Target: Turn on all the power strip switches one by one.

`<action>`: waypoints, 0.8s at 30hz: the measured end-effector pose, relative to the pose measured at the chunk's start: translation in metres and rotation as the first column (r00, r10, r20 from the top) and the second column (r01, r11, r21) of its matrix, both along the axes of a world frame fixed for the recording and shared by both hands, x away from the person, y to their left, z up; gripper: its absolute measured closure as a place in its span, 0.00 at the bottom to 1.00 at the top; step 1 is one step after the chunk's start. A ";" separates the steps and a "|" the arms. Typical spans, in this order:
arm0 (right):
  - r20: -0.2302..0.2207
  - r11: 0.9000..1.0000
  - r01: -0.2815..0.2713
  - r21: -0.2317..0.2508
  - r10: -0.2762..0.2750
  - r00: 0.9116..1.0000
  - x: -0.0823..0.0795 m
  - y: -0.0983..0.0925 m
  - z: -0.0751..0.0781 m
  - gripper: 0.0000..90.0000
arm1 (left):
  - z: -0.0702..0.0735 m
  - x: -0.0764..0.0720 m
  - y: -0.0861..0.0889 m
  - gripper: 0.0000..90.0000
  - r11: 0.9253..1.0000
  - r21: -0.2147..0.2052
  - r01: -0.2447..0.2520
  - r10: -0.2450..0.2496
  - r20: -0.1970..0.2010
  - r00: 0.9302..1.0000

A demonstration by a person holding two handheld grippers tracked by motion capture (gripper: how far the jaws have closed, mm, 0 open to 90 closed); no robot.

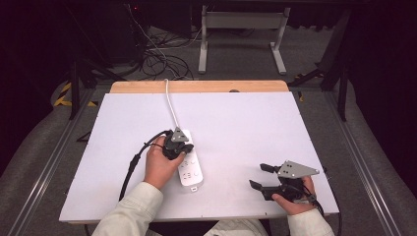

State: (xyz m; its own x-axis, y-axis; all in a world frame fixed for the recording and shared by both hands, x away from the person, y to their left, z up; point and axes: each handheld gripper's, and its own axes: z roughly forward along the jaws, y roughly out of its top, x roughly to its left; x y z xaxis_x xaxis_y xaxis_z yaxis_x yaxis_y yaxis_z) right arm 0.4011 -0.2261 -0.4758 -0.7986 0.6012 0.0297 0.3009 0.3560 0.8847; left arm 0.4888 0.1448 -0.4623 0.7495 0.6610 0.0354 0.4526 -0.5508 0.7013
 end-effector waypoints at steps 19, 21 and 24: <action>-0.004 1.000 0.002 0.003 -0.002 1.000 0.002 -0.001 -0.001 0.33 | 0.032 0.001 0.010 1.00 0.992 -0.126 0.016 -0.006 0.083 0.997; -0.005 1.000 0.001 0.003 -0.001 1.000 0.001 -0.001 -0.001 0.33 | 0.031 0.003 0.010 1.00 0.994 -0.111 0.016 -0.006 0.087 0.996; -0.005 1.000 0.001 0.004 -0.001 1.000 0.001 -0.001 -0.001 0.33 | 0.027 0.008 0.011 1.00 0.995 -0.103 0.005 0.005 0.089 0.996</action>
State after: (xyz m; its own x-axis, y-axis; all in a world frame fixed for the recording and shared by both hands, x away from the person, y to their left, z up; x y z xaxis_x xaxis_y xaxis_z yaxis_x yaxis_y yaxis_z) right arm 0.4025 -0.2271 -0.4767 -0.7976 0.6021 0.0358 0.3056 0.3522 0.8846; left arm 0.4965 0.1557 -0.4349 0.7464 0.6646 0.0337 0.3857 -0.4733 0.7920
